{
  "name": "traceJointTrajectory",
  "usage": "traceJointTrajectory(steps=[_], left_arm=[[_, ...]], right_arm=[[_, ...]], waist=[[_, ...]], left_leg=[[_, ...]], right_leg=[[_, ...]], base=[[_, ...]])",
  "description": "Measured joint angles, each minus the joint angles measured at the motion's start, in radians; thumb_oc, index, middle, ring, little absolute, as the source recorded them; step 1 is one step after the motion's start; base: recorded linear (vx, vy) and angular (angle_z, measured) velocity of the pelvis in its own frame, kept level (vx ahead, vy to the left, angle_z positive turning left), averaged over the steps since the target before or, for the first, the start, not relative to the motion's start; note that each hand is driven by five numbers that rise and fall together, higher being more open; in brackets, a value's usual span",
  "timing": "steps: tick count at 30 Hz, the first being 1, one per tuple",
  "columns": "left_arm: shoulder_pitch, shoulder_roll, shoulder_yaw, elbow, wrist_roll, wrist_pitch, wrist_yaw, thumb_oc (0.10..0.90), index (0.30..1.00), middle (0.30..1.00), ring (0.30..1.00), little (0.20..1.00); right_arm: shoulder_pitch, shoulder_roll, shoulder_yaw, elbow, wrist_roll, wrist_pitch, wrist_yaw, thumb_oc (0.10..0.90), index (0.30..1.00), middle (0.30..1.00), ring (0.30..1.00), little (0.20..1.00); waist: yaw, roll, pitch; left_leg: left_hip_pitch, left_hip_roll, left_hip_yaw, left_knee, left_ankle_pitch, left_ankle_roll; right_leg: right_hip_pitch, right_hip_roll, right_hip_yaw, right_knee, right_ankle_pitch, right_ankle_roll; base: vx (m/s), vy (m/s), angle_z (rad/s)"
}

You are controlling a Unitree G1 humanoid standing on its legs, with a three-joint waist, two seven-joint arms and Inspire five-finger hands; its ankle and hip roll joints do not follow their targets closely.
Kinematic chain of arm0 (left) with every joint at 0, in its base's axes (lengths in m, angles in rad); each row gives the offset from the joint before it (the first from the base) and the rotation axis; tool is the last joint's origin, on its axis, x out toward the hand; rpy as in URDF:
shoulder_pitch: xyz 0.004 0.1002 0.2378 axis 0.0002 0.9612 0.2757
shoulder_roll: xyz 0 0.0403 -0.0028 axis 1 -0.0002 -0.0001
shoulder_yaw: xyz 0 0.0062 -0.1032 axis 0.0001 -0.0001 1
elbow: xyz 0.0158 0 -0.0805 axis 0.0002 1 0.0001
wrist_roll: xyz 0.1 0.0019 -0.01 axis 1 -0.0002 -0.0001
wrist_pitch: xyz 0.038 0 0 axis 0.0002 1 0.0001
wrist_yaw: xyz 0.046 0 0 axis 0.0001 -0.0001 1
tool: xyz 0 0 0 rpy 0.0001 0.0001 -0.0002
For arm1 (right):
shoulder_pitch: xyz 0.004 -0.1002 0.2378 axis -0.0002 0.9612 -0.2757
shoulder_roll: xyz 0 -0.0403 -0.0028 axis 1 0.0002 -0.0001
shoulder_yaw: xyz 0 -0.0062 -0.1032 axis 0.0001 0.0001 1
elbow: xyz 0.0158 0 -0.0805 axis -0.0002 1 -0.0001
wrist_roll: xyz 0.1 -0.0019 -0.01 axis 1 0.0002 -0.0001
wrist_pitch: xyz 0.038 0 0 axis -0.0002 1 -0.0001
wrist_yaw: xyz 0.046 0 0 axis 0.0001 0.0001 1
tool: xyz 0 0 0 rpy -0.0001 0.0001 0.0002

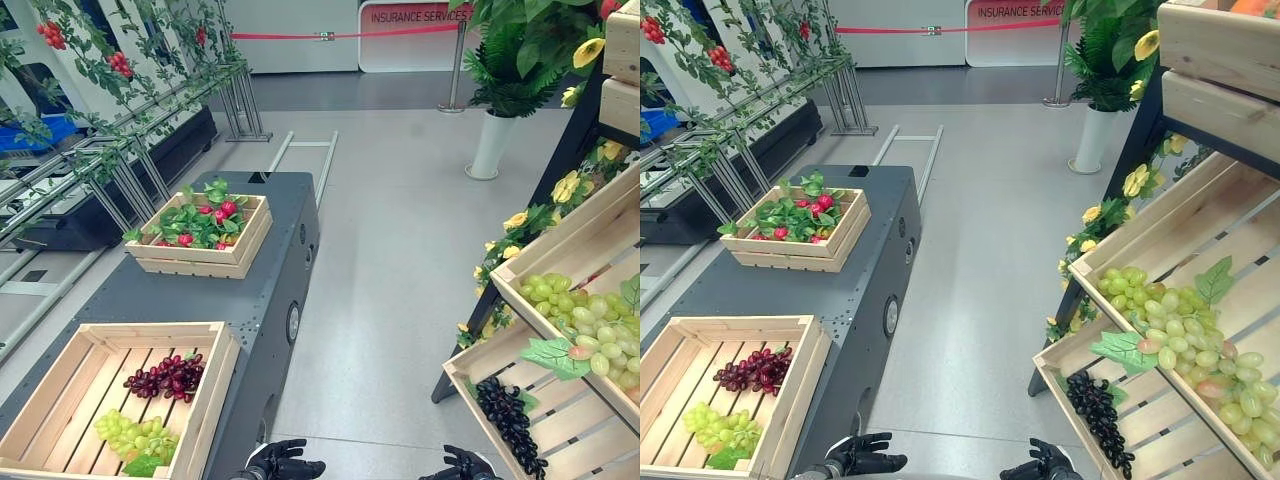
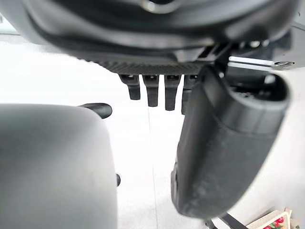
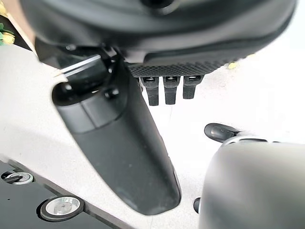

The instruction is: Pick up the fruits from the basket on one side to the basket on the other side

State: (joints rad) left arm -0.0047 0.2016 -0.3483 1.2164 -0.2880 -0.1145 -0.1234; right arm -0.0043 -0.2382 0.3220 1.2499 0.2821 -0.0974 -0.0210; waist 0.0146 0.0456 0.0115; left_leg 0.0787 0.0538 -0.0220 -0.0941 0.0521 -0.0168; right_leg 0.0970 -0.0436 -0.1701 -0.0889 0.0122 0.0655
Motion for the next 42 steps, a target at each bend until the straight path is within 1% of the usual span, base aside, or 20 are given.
traceJointTrajectory(steps=[2, 6, 15, 20, 22, 24, 25, 27, 29, 31, 32, 33, 34, 35, 36, 37, 38, 39, 40, 42], left_arm=[[0.0, 0.0, 0.0, 0.0, 0.0, 0.0, 0.0, 0.8, 0.9, 0.9, 0.9, 0.9], [-0.001, 0.0, -0.001, -0.002, 0.0, 0.0, 0.006, 0.8, 0.9, 0.9, 0.9, 0.9], [-0.006, 0.001, 0.001, -0.021, 0.003, 0.012, 0.009, 0.8, 0.9, 0.9, 0.9, 0.9], [-0.011, 0.001, 0.0, -0.022, 0.003, 0.015, 0.027, 0.8, 0.9, 0.9, 0.9, 0.9], [-0.015, 0.001, -0.001, -0.029, 0.002, 0.019, 0.032, 0.8, 0.9, 0.9, 0.9, 0.9], [-0.038, 0.001, -0.004, -0.032, 0.0, 0.02, 0.038, 0.8, 0.9, 0.9, 0.9, 0.9], [-0.045, 0.001, -0.004, -0.038, 0.002, 0.02, 0.038, 0.8, 0.9, 0.9, 0.9, 0.9], [-0.044, 0.001, -0.009, -0.05, 0.009, 0.022, 0.04, 0.8, 0.9, 0.9, 0.9, 0.9], [-0.041, 0.0, -0.021, -0.049, 0.012, 0.027, 0.045, 0.8, 0.9, 0.9, 0.9, 0.9], [-0.04, -0.003, -0.021, -0.046, 0.012, 0.037, 0.05, 0.8, 0.9, 0.9, 0.9, 0.9], [-0.041, -0.003, -0.021, -0.045, 0.019, 0.038, 0.056, 0.8, 0.9, 0.9, 0.9, 0.9], [-0.046, -0.003, -0.021, -0.045, 0.02, 0.038, 0.06, 0.8, 0.9, 0.9, 0.9, 0.9], [-0.056, -0.004, -0.02, -0.046, 0.02, 0.038, 0.065, 0.8, 0.9, 0.9, 0.9, 0.9], [-0.063, -0.006, -0.019, -0.046, 0.02, 0.04, 0.066, 0.8, 0.9, 0.9, 0.9, 0.9], [-0.066, -0.009, -0.019, -0.046, 0.021, 0.042, 0.067, 0.8, 0.9, 0.9, 0.9, 0.9], [-0.075, -0.023, -0.019, -0.038, 0.022, 0.044, 0.073, 0.8, 0.9, 0.9, 0.9, 0.9], [-0.076, -0.035, -0.02, -0.037, 0.022, 0.045, 0.078, 0.8, 0.9, 0.9, 0.9, 0.9], [-0.075, -0.035, -0.02, -0.037, 0.022, 0.045, 0.078, 0.8, 0.9, 0.9, 0.9, 0.9], [-0.074, -0.031, -0.018, -0.035, 0.021, 0.044, 0.084, 0.8, 0.9, 0.9, 0.9, 0.9], [-0.081, -0.029, -0.016, -0.018, 0.021, 0.044, 0.094, 0.8, 0.9, 0.9, 0.9, 0.9]], right_arm=[[0.0, 0.0, 0.001, -0.003, 0.0, 0.0, 0.0, 0.8, 0.9, 0.9, 0.9, 0.9], [-0.001, 0.0, 0.001, -0.012, 0.001, 0.003, 0.0, 0.8, 0.9, 0.9, 0.9, 0.9], [-0.004, 0.001, 0.001, -0.021, 0.003, 0.008, 0.0, 0.8, 0.9, 0.9, 0.9, 0.9], [-0.018, 0.001, 0.004, -0.032, 0.002, 0.008, 0.001, 0.8, 0.9, 0.9, 0.9, 0.9], [-0.019, 0.001, 0.006, -0.037, 0.001, 0.008, 0.002, 0.8, 0.9, 0.9, 0.9, 0.9], [-0.019, 0.0, 0.009, -0.037, 0.0, 0.017, 0.009, 0.8, 0.9, 0.9, 0.9, 0.9], [-0.019, -0.001, 0.01, -0.037, -0.001, 0.023, 0.015, 0.8, 0.9, 0.9, 0.9, 0.9], [-0.021, -0.002, 0.011, -0.037, 0.0, 0.028, 0.022, 0.8, 0.9, 0.9, 0.9, 0.9], [-0.025, -0.005, 0.012, -0.038, 0.0, 0.03, 0.023, 0.8, 0.9, 0.9, 0.9, 0.9], [-0.026, -0.011, 0.013, -0.038, -0.001, 0.032, 0.023, 0.8, 0.9, 0.9, 0.9, 0.9], [-0.024, -0.014, 0.014, -0.038, 0.0, 0.034, 0.023, 0.8, 0.9, 0.9, 0.9, 0.9], [-0.022, -0.015, 0.014, -0.038, 0.0, 0.034, 0.022, 0.8, 0.9, 0.9, 0.9, 0.9], [-0.02, -0.02, 0.015, -0.038, 0.0, 0.034, 0.022, 0.8, 0.9, 0.9, 0.9, 0.9], [-0.019, -0.023, 0.014, -0.038, 0.0, 0.034, 0.022, 0.8, 0.9, 0.9, 0.9, 0.9], [-0.017, -0.022, 0.014, -0.038, 0.001, 0.034, 0.022, 0.8, 0.9, 0.9, 0.9, 0.9], [-0.007, -0.027, 0.011, -0.037, 0.002, 0.033, 0.02, 0.8, 0.9, 0.9, 0.9, 0.9], [0.003, -0.033, 0.011, -0.036, 0.002, 0.033, 0.02, 0.8, 0.9, 0.9, 0.9, 0.9], [0.002, -0.03, 0.01, -0.036, 0.002, 0.033, 0.019, 0.8, 0.9, 0.9, 0.9, 0.9], [-0.004, -0.015, 0.008, -0.037, 0.002, 0.031, 0.019, 0.8, 0.9, 0.9, 0.9, 0.9], [-0.016, 0.006, 0.007, -0.036, 0.002, 0.028, 0.019, 0.8, 0.9, 0.9, 0.9, 0.9]], waist=[[0.0, 0.0, 0.0], [0.002, -0.001, 0.001], [0.006, -0.008, 0.014], [0.008, -0.004, 0.024], [0.006, -0.001, 0.03], [0.009, -0.001, 0.038], [0.013, 0.001, 0.043], [0.025, 0.007, 0.05], [0.035, 0.016, 0.057], [0.031, 0.019, 0.062], [0.03, 0.015, 0.064], [0.024, 0.01, 0.068], [0.015, -0.006, 0.077], [0.007, -0.015, 0.083], [0.004, -0.021, 0.087], [-0.002, -0.018, 0.086], [-0.003, -0.009, 0.08], [-0.001, -0.008, 0.08], [0.005, -0.015, 0.081], [0.001, -0.033, 0.083]], left_leg=[[-0.003, 0.001, 0.0, 0.003, 0.0, -0.001], [-0.019, 0.005, -0.005, 0.005, 0.003, -0.004], [-0.032, 0.008, -0.031, 0.005, 0.011, -0.015], [-0.038, 0.015, -0.034, 0.007, 0.01, -0.014], [-0.05, 0.019, -0.053, 0.013, 0.014, -0.024], [-0.083, 0.021, -0.07, 0.036, 0.02, -0.036], [-0.094, 0.024, -0.068, 0.042, 0.024, -0.04], [-0.111, 0.033, -0.051, 0.055, 0.023, -0.039], [-0.125, 0.037, -0.051, 0.059, 0.022, -0.038], [-0.146, 0.048, -0.017, 0.066, 0.022, -0.038], [-0.156, 0.058, 0.035, 0.064, 0.013, -0.036], [-0.157, 0.062, 0.083, 0.066, -0.001, -0.015], [-0.157, 0.062, 0.153, 0.063, -0.02, 0.014], [-0.141, 0.054, 0.227, 0.057, -0.017, 0.011], [-0.133, 0.042, 0.287, 0.052, -0.017, 0.01], [-0.117, 0.033, 0.348, 0.052, -0.02, 0.016], [-0.106, 0.034, 0.366, 0.044, 0.017, 0.021], [-0.104, 0.03, 0.366, 0.044, 0.041, 0.025], [-0.097, 0.011, 0.36, 0.028, 0.041, 0.03], [-0.087, -0.015, 0.356, 0.003, 0.051, 0.048]], right_leg=[[-0.004, 0.001, 0.0, 0.0, -0.001, 0.001], [-0.016, 0.01, 0.023, 0.0, -0.002, 0.003], [-0.017, 0.015, -0.004, -0.001, -0.005, 0.001], [-0.018, 0.022, -0.007, 0.0, -0.007, -0.002], [-0.018, 0.031, -0.007, 0.001, -0.01, -0.008], [-0.019, 0.044, -0.009, 0.001, -0.019, -0.022], [-0.018, 0.046, -0.014, 0.001, -0.025, -0.032], [-0.016, 0.057, -0.038, 0.002, -0.031, -0.04], [-0.017, 0.062, -0.055, 0.003, -0.033, -0.043], [-0.016, 0.059, -0.092, 0.002, -0.034, -0.052], [-0.013, 0.053, -0.137, 0.002, -0.034, -0.053], [-0.009, 0.043, -0.16, 0.002, -0.038, -0.051], [0.001, 0.022, -0.204, 0.001, -0.044, -0.044], [0.015, -0.001, -0.235, 0.001, -0.051, -0.033], [0.027, -0.014, -0.264, 0.003, -0.056, -0.024], [0.047, -0.026, -0.297, 0.013, -0.069, -0.003], [0.061, -0.028, -0.316, 0.029, -0.084, 0.015], [0.064, -0.032, -0.309, 0.04, -0.093, 0.025], [0.07, -0.054, -0.306, 0.057, -0.104, 0.032], [0.071, -0.075, -0.306, 0.075, -0.12, 0.047]], base=[[-0.08, -0.08, 0.0], [-0.06, -0.084, 0.04], [-0.02, -0.063, 0.09], [-0.01, -0.106, 0.02], [-0.02, -0.195, 0.27], [-0.02, -0.152, 0.64], [-0.02, -0.055, 0.58], [-0.03, -0.018, 0.46], [-0.03, 0.039, 0.43], [-0.03, 0.089, 0.53], [-0.03, 0.114, 0.62], [0.04, 0.147, 0.91], [0.07, 0.205, 1.03], [0.09, 0.196, 1.04], [0.06, 0.22, 1.07], [0.11, 0.256, 1.11], [0.13, 0.261, 1.0], [0.17, 0.297, 0.77], [0.13, 0.2, 0.54], [0.19, 0.273, 0.62]])
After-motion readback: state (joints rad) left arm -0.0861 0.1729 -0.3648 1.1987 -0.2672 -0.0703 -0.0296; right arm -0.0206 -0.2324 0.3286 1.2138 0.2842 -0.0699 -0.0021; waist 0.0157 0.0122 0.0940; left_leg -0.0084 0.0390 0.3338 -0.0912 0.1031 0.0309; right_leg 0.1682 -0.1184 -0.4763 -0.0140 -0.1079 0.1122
